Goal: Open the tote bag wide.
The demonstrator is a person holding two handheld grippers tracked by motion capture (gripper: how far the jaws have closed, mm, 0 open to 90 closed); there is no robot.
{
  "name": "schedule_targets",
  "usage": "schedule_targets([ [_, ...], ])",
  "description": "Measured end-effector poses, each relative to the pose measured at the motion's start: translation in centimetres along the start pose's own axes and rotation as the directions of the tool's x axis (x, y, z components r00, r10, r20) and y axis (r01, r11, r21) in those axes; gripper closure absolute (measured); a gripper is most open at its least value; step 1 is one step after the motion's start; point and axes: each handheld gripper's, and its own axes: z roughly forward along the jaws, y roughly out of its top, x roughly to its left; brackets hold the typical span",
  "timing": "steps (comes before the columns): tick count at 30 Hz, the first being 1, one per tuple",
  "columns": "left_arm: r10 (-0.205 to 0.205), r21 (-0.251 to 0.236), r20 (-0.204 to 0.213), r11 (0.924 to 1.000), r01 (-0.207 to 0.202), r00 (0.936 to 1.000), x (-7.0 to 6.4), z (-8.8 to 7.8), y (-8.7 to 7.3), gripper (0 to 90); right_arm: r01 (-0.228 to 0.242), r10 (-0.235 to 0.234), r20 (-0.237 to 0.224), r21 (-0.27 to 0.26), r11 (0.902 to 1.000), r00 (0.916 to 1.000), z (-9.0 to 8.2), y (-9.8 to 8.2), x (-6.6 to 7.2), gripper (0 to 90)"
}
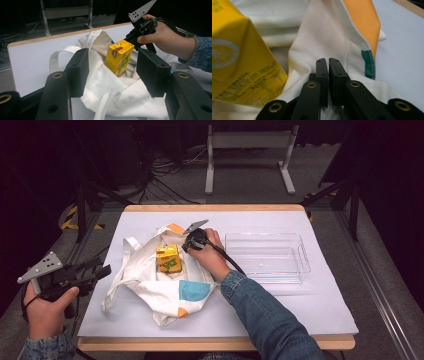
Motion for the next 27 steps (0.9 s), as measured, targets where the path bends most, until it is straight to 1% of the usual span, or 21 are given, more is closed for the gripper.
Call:
schedule_targets([
  [2, 0.002, 0.0, 0.0, 1.0, -0.002, 1.0, 0.0, 0.0, 0.0, 44.5, -0.006, 0.006, 0.002, 0.013, 0.9999, 1.0, 0.4, -0.3, -0.1, 86.1],
  [6, 0.002, -0.004, 0.002, 1.0, -0.002, 1.0, 0.0, 0.0, 0.1, 44.5, -0.03, 0.03, -0.001, 0.06, 0.9978, 0.9995, 1.0, -0.9, -0.2, 86.5],
  [7, 0.001, -0.004, 0.002, 1.0, -0.001, 1.0, 0.0, 0.0, 0.1, 44.5, -0.046, 0.047, -0.003, 0.066, 0.9968, 0.9989, 1.1, -1.1, -0.4, 86.5],
  [9, 0.002, -0.004, 0.003, 1.0, -0.002, 1.0, 0.0, 0.0, 0.1, 44.5, -0.077, 0.078, -0.01, 0.063, 0.995, 0.9969, 1.3, -1.4, -0.6, 86.7],
  [13, 0.002, -0.008, 0.004, 1.0, -0.002, 1.0, 0.1, 0.1, 0.2, 44.5, -0.076, 0.076, -0.002, 0.067, 0.9948, 0.9971, 1.2, -1.3, -0.5, 86.7],
  [19, 0.0, -0.006, 0.009, 1.0, 0.0, 1.0, 0.2, 0.4, 0.3, 44.4, -0.061, 0.06, 0.011, 0.037, 0.9975, 0.9981, 0.5, -1.1, -0.1, 82.4],
  [20, 0.002, -0.007, 0.01, 1.0, -0.002, 1.0, 0.2, 0.4, 0.4, 44.4, -0.051, 0.051, 0.013, 0.026, 0.9984, 0.9986, 0.3, -1.0, 0.0, 81.3],
  [23, 0.004, -0.01, 0.013, 0.9999, -0.004, 0.9999, 0.3, 0.5, 0.5, 44.4, -0.042, 0.042, 0.022, -0.003, 0.9991, 0.9989, -0.5, -0.5, 0.1, 77.6],
  [27, 0.002, -0.012, 0.014, 0.9999, -0.002, 0.9999, 0.4, 0.7, 0.6, 44.3, -0.043, 0.044, 0.002, -0.054, 0.9976, 0.999, -1.6, 0.0, 0.2, 76.4],
])
